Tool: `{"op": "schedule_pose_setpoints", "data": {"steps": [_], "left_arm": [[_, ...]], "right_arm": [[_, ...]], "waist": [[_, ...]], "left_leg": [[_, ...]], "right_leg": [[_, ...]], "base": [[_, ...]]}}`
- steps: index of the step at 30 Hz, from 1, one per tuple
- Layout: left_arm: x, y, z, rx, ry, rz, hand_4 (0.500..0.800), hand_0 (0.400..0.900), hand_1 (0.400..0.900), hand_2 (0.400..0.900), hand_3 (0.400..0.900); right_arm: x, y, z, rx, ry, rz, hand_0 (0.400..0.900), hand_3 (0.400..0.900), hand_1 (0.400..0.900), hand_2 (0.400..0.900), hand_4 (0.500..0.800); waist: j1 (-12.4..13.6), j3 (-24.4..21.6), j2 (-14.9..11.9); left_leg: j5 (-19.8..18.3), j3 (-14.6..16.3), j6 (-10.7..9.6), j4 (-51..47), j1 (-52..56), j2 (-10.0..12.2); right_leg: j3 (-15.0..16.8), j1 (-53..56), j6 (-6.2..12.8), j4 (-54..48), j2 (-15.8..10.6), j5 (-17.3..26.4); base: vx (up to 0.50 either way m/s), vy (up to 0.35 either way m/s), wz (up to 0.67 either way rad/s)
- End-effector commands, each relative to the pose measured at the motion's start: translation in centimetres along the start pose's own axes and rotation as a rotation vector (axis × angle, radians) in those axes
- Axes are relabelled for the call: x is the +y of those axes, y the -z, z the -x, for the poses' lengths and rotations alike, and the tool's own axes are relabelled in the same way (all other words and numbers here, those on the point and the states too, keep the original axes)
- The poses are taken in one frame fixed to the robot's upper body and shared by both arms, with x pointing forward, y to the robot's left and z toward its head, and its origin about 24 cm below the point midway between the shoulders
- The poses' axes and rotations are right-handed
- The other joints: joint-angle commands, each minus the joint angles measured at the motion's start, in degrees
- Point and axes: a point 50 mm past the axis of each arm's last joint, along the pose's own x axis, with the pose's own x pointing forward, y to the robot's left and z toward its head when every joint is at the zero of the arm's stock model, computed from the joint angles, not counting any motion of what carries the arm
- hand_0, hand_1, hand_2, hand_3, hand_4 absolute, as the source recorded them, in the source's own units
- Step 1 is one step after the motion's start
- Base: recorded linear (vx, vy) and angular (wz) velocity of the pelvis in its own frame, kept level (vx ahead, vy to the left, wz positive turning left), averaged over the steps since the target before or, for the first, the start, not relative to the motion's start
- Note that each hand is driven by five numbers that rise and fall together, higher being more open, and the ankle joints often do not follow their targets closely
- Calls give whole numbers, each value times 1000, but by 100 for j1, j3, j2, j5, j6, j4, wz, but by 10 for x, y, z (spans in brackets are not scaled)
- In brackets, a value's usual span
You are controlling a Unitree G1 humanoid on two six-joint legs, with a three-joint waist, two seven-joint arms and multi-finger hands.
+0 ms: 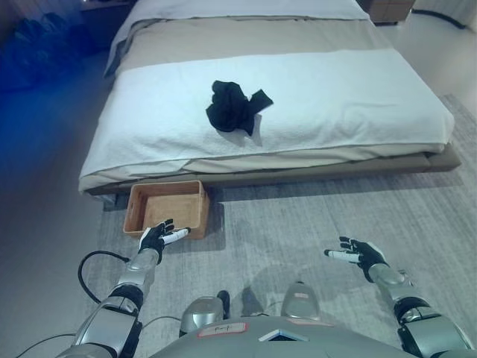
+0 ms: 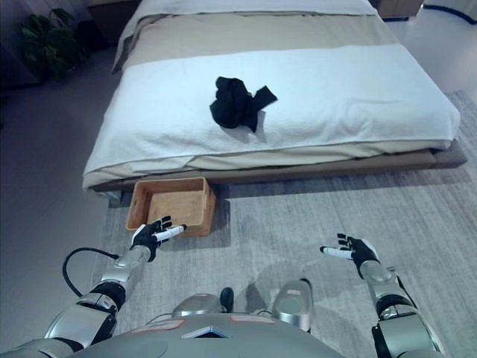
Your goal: Put the clothes on the bed into the basket.
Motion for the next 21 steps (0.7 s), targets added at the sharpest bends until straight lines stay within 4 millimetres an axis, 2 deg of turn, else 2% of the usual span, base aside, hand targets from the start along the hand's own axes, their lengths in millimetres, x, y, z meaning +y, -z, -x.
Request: {"op": "schedule_pose_setpoints", "data": {"steps": [1,4,7,14,17,19,21], "left_arm": [[29,-57,-3,-212,-73,-7,800,900,900,900,900],[31,-56,-4,-205,-80,-4,800,900,900,900,900],[34,-54,-3,-201,-89,1,800,900,900,900,900],[34,-53,-3,-203,-103,14,800,900,900,900,900],[33,-55,-3,-210,-106,25,800,900,900,900,900],[32,-58,-2,-224,-107,28,800,900,900,900,900],[28,-66,-3,-251,-101,51,800,900,900,900,900]], "right_arm": [[-21,-35,-2,-133,60,-26,900,900,900,900,800],[-21,-34,-2,-128,63,-35,900,900,900,900,800],[-19,-31,-2,-122,61,-38,900,900,900,900,800],[-17,-26,0,-123,63,-48,900,900,900,900,800],[-20,-26,1,-126,72,-55,900,900,900,900,800],[-24,-26,2,-135,86,-55,900,900,900,900,800],[-29,-33,2,-157,103,-48,900,900,900,900,800]], "waist": [[-41,-137,-179],[-251,-97,-309],[-366,-72,-308],[-480,-195,-390],[-529,-283,-369],[-582,-378,-290],[-634,-378,-188]], "left_leg": [[-558,346,-147,114,320,-53],[-754,195,-267,12,628,-116],[-924,147,-303,-78,912,-29],[-1174,9,-407,-147,1316,167],[-1221,-77,-518,-236,1555,377],[-1162,-141,-642,-188,1590,650],[-988,-132,-797,-117,1515,913]], "right_leg": [[-7,-403,319,-446,-38,965],[-65,-498,512,-1853,-53,1073],[-60,-551,626,-2637,93,1241],[-325,-593,716,-3092,410,1431],[-420,-582,682,-2921,554,1393],[-489,-647,559,-2768,686,1077],[-534,-651,481,-2723,866,980]], "base": [[282,-30,23],[291,-64,27],[240,-23,8],[220,-47,15],[242,-108,24],[227,-175,33],[176,-209,29]]}}
